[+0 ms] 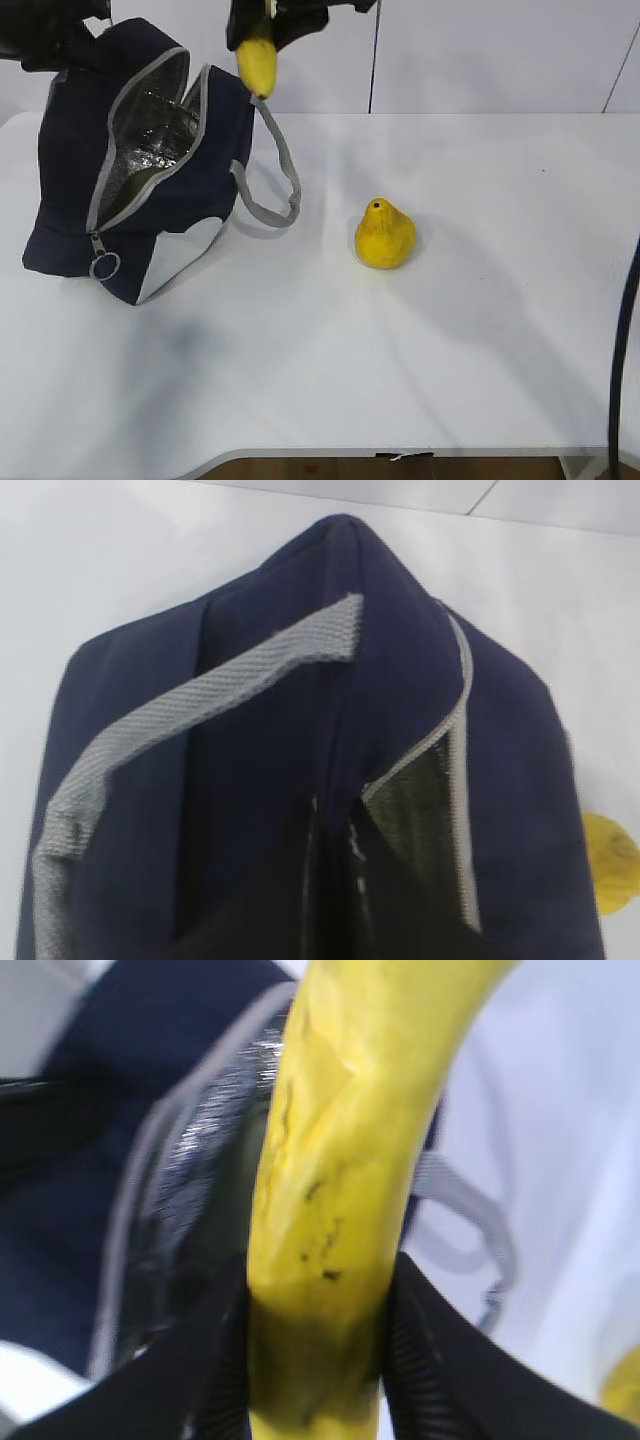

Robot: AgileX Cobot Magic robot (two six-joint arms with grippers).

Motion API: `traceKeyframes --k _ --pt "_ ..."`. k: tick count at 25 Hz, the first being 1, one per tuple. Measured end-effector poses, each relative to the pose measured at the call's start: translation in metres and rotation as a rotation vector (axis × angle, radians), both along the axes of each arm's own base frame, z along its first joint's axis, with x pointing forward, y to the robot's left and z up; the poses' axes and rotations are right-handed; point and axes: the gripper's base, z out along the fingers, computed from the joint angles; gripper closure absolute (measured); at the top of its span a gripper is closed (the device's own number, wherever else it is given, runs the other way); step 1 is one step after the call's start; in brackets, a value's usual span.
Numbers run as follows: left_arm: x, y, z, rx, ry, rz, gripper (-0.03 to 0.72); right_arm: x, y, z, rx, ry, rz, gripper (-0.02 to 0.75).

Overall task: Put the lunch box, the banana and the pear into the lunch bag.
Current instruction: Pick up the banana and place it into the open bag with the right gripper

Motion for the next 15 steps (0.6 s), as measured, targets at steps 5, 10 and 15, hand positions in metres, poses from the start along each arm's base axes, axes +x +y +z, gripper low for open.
traceKeyframes --k 5,10,15 --pt "0.0 -0.003 0.001 -0.055 0.009 0.009 0.694 -0.007 0.01 0.003 0.076 0.028 0.121 0.453" --pt "0.0 -0.004 0.002 -0.085 0.016 0.012 0.694 0.001 0.022 -0.024 0.102 0.106 0.155 0.453" --pt "-0.001 -0.005 0.002 -0.092 0.018 0.012 0.694 0.012 0.039 -0.068 0.157 0.236 0.192 0.453"
